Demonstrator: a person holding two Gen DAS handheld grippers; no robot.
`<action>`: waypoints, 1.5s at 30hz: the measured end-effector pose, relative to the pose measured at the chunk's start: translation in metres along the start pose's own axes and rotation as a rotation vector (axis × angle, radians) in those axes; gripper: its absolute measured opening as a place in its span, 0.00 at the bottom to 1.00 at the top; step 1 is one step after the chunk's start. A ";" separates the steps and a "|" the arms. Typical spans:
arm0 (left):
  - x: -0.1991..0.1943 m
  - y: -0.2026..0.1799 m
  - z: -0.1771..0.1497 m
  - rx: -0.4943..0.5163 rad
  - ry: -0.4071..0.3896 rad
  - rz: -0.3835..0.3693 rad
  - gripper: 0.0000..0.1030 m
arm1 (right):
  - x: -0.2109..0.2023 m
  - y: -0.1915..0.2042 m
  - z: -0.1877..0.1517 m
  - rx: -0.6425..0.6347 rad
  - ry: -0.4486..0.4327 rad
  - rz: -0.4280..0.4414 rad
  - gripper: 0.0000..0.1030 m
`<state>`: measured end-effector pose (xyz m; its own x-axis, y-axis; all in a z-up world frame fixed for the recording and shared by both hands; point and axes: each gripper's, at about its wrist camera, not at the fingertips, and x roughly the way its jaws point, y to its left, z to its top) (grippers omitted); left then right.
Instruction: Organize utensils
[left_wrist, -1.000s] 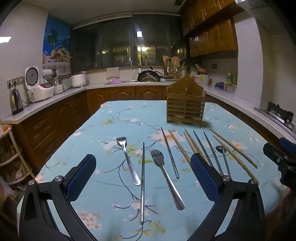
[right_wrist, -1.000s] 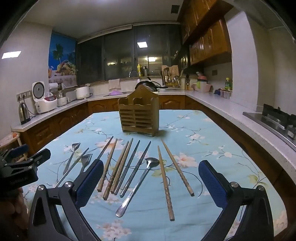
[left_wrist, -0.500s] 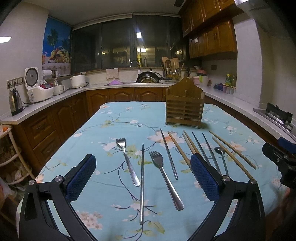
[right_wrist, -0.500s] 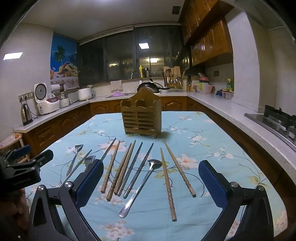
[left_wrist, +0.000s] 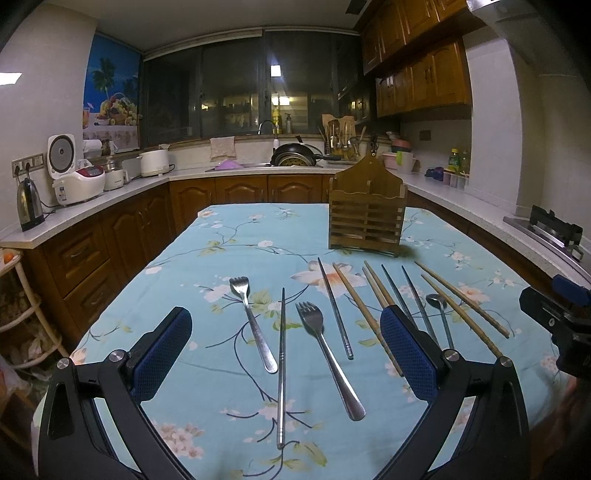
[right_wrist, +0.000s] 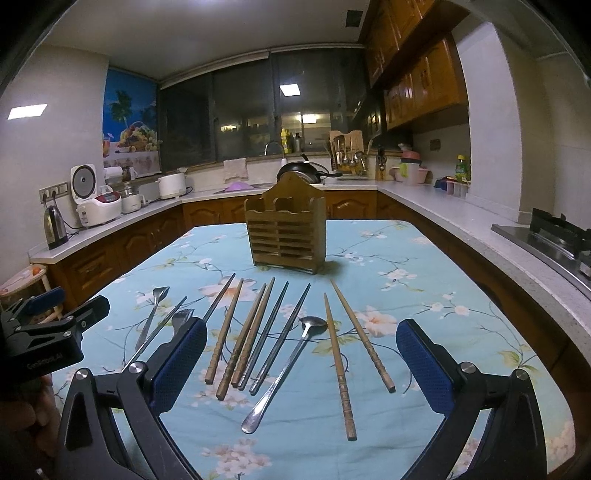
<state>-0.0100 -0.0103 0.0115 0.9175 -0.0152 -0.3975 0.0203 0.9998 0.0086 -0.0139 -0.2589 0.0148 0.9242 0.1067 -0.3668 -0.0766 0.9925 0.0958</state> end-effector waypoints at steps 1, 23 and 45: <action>0.000 0.000 0.000 0.000 0.001 0.000 1.00 | 0.000 0.001 0.000 0.000 0.001 0.002 1.00; 0.015 0.001 0.003 -0.011 0.068 -0.034 1.00 | 0.002 0.002 -0.001 0.012 0.016 0.008 1.00; 0.061 0.002 0.008 -0.011 0.212 -0.086 0.85 | 0.033 -0.011 0.002 0.043 0.107 0.056 0.99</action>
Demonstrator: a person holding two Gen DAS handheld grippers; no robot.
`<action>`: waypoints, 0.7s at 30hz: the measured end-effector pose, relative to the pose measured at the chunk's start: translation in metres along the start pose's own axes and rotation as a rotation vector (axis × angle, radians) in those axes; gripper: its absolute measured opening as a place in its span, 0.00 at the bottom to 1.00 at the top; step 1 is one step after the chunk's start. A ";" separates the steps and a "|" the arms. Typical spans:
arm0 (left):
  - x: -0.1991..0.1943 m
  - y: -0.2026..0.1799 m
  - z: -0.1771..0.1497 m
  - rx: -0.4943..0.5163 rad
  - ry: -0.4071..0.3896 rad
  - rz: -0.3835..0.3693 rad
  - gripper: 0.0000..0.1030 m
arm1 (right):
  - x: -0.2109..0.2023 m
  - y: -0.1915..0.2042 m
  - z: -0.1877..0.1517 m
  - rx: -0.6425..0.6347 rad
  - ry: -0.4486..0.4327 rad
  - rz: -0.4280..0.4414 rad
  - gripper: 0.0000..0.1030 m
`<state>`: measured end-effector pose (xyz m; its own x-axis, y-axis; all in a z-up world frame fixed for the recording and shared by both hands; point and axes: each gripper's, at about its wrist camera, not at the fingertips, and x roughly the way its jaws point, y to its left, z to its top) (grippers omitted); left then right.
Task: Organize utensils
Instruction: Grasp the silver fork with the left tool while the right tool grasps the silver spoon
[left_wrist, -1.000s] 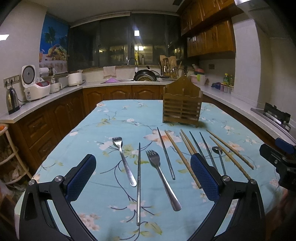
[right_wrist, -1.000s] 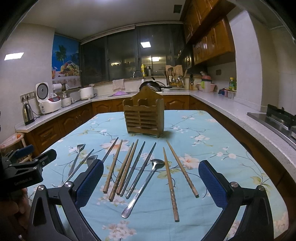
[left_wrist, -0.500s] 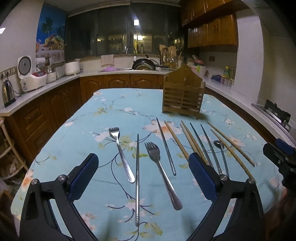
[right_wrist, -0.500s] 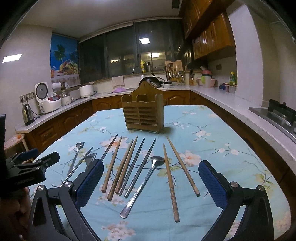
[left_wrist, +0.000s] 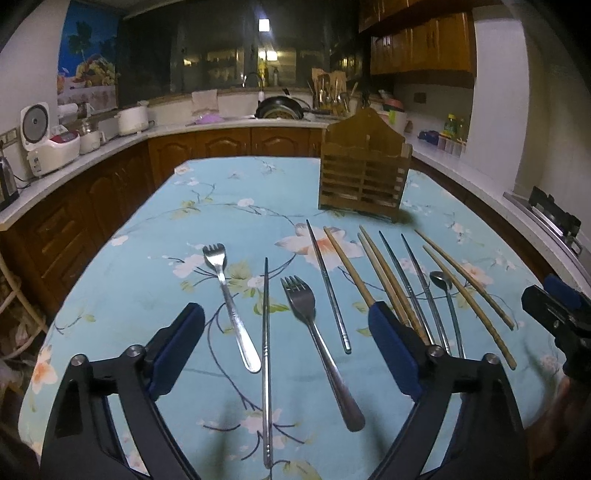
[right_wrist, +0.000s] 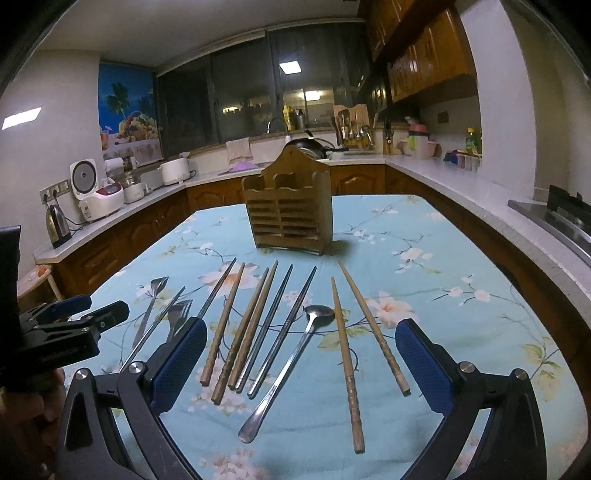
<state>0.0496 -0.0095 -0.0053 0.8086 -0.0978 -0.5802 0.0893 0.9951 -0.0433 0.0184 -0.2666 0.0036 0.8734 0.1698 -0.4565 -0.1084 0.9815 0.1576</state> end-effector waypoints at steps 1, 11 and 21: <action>0.005 0.001 0.002 -0.003 0.016 -0.010 0.80 | 0.002 -0.001 0.001 0.004 0.009 0.008 0.98; 0.062 0.006 0.015 -0.058 0.235 -0.110 0.55 | 0.063 -0.017 0.007 0.111 0.245 0.100 0.65; 0.100 -0.001 0.017 -0.024 0.362 -0.117 0.42 | 0.115 -0.021 0.000 0.156 0.431 0.121 0.45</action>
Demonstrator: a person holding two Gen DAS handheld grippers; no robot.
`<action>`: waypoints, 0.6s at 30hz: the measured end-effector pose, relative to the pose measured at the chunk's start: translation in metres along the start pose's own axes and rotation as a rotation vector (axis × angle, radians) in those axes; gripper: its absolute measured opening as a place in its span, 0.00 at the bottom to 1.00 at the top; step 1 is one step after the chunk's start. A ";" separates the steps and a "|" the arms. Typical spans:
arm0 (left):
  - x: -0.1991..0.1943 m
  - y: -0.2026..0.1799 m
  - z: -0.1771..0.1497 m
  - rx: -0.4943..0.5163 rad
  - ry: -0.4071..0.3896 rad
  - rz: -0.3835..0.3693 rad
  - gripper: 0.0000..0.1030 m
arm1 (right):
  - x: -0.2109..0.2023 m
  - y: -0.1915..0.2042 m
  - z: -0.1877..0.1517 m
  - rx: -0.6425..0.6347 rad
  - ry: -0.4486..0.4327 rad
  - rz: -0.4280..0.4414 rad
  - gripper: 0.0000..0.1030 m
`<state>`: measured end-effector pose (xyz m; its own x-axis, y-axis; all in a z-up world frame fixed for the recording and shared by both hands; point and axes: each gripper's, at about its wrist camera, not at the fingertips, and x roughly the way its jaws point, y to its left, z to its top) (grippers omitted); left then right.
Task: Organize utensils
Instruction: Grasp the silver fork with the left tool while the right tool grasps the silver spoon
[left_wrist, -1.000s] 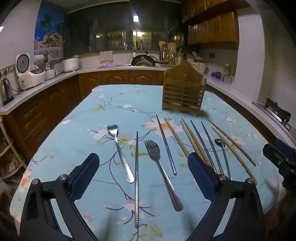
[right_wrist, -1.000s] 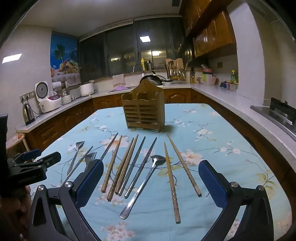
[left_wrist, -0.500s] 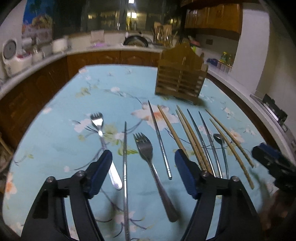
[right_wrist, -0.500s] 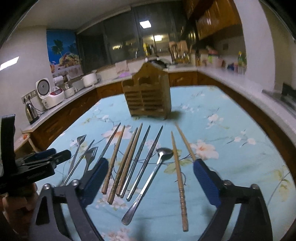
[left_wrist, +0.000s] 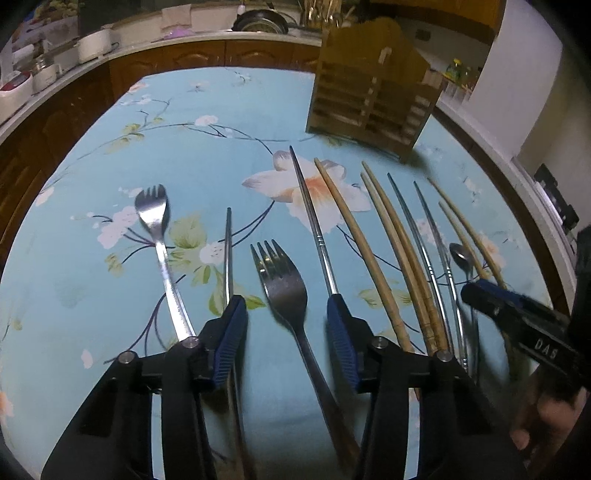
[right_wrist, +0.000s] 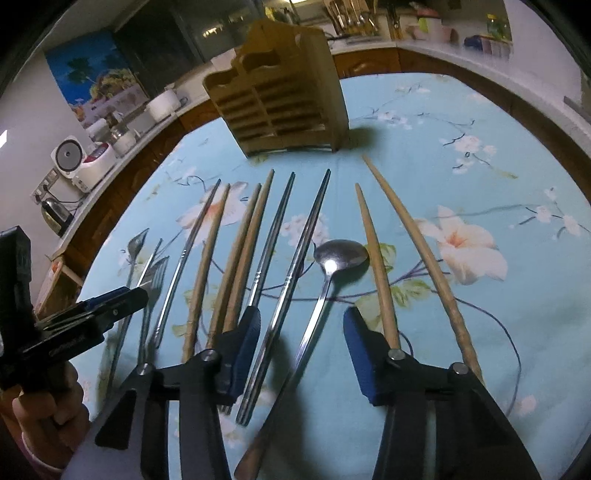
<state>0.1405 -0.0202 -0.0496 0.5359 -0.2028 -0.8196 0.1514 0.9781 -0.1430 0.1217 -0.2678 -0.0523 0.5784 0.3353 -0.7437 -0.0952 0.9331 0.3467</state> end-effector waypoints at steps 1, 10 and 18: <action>0.004 -0.001 0.002 0.005 0.011 0.000 0.39 | 0.002 0.000 0.003 -0.004 0.003 -0.008 0.44; 0.014 -0.009 0.008 0.069 0.010 0.029 0.23 | 0.014 0.002 0.019 -0.038 0.024 -0.060 0.26; -0.001 -0.011 0.007 0.078 -0.042 -0.027 0.21 | 0.008 -0.003 0.021 -0.040 -0.001 -0.044 0.02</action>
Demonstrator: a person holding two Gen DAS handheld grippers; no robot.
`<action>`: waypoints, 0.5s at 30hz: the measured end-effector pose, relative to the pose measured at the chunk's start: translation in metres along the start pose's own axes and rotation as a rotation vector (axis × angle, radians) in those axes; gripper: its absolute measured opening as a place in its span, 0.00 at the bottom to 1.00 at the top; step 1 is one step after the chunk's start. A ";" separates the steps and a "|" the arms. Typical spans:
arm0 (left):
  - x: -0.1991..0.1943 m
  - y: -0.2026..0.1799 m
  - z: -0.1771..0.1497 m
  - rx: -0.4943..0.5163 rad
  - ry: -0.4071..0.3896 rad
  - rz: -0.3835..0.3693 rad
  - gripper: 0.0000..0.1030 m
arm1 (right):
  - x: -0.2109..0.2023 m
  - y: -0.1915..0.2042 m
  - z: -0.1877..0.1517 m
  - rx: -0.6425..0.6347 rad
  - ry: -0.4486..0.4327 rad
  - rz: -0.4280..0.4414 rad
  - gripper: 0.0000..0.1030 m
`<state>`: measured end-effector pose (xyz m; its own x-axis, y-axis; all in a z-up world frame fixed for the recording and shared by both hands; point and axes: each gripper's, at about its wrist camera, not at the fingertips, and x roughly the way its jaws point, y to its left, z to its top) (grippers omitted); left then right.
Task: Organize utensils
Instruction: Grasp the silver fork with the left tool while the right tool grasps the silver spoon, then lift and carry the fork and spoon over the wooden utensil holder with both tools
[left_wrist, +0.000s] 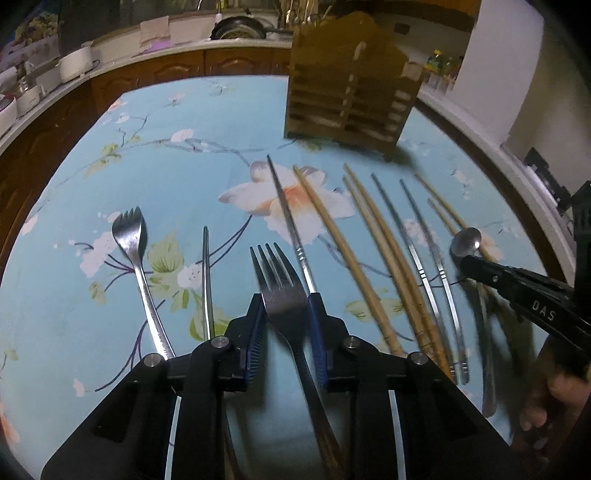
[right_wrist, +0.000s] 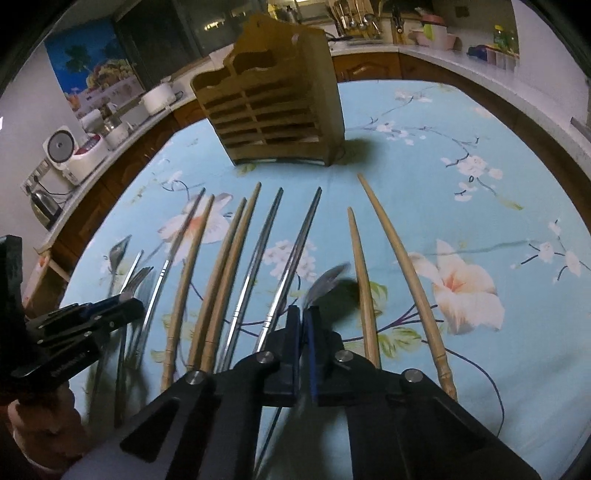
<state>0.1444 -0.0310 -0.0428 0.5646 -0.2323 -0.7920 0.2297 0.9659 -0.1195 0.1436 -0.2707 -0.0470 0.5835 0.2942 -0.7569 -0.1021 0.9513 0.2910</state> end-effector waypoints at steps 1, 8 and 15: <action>-0.003 0.000 0.001 0.000 -0.008 -0.002 0.21 | -0.004 0.000 0.000 0.004 -0.012 0.017 0.02; -0.039 0.002 0.009 -0.017 -0.105 -0.044 0.20 | -0.040 0.009 0.007 -0.006 -0.101 0.061 0.02; -0.074 0.007 0.022 -0.034 -0.203 -0.068 0.20 | -0.076 0.017 0.029 -0.017 -0.211 0.077 0.02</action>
<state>0.1216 -0.0098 0.0286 0.6974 -0.3115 -0.6454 0.2476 0.9499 -0.1909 0.1207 -0.2799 0.0321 0.7290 0.3421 -0.5929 -0.1655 0.9286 0.3323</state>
